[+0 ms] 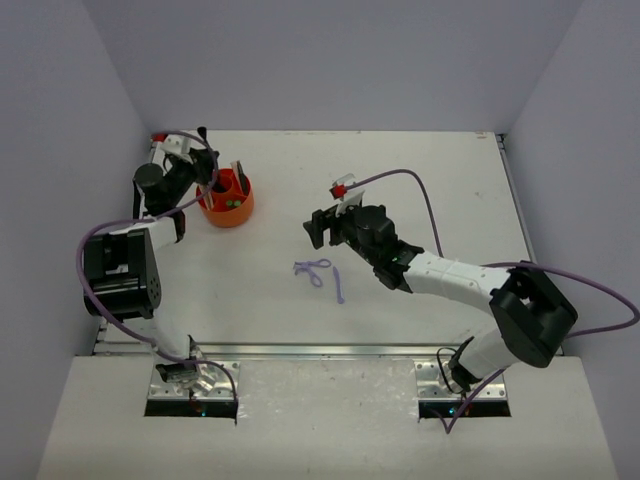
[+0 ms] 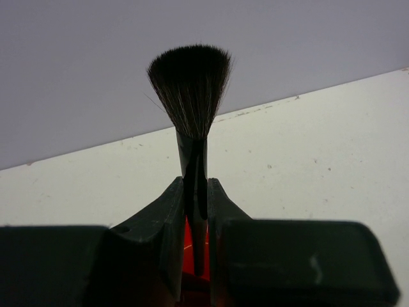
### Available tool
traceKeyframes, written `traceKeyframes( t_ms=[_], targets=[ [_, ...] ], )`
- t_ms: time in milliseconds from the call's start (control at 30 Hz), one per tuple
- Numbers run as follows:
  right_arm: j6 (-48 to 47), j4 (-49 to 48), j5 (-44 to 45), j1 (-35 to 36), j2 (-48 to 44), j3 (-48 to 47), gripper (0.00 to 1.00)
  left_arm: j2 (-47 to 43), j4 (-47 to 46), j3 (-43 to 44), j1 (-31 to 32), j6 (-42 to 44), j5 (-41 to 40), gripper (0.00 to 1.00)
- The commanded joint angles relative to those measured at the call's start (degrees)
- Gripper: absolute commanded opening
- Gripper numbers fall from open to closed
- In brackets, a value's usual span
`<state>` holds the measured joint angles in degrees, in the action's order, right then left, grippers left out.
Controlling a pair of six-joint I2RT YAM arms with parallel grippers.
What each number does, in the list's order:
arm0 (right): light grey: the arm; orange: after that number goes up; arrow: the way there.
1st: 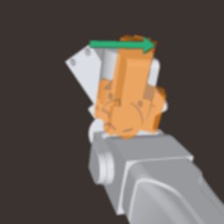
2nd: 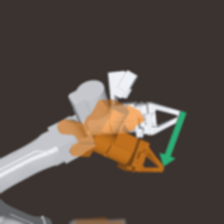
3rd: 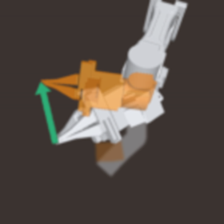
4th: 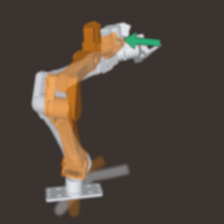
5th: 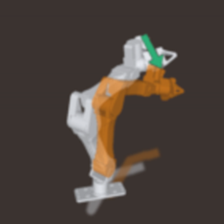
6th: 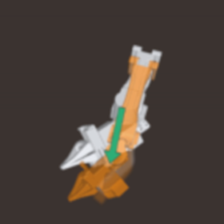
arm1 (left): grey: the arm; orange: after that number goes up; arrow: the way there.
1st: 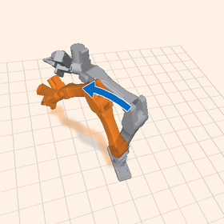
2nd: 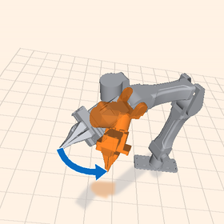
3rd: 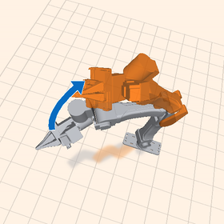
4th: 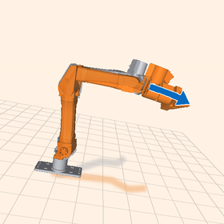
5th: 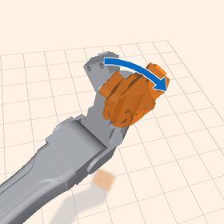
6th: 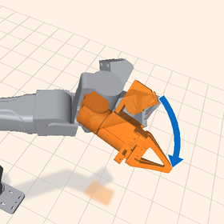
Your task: Organize the makeup
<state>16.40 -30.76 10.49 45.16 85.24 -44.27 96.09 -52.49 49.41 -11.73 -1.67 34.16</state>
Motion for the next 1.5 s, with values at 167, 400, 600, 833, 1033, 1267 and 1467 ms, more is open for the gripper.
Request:
traceKeyframes(
  t_ms=[167, 400, 600, 833, 1033, 1267, 1467],
  targets=[
    [-1.23, -1.93, 2.99, -0.25, -3.12, 2.41, 0.81, 3.85, -2.36, 2.14, 2.94, 5.24, -2.14, 0.0],
    [-1.98, -1.93, 2.96, -0.34, -4.12, 3.49, 0.81, 2.32, -1.58, -0.44, 2.86, 6.76, -1.21, 0.5],
    [-1.67, -1.17, 2.82, -0.34, -5.32, 4.6, 0.81, -1.78, 2.11, -0.99, 2.85, 6.32, -3.23, 0.72],
    [-0.38, 0.38, 2.61, -0.34, -7.67, 6.58, 0.81, -10.06, 5.68, -1.88, 2.94, 3.71, 0.1, 0.77],
    [1.79, 2.63, 3.37, -0.3, -10.21, 8.97, 0.81, -16.49, 16.12, -3.11, 5.86, 5.05, 2.07, 0.74],
    [3.25, 6.0, 5.84, -0.34, -13.75, 11.75, 0.81, -13.09, 28.97, -2.36, 14.77, 13.82, -4.84, 0.72],
    [3.46, 7.63, 7.28, -0.35, -15.84, 13.61, 0.81, -5.48, 37.2, 4.96, 17.77, 16.38, -11.52, 0.72]
  ],
)
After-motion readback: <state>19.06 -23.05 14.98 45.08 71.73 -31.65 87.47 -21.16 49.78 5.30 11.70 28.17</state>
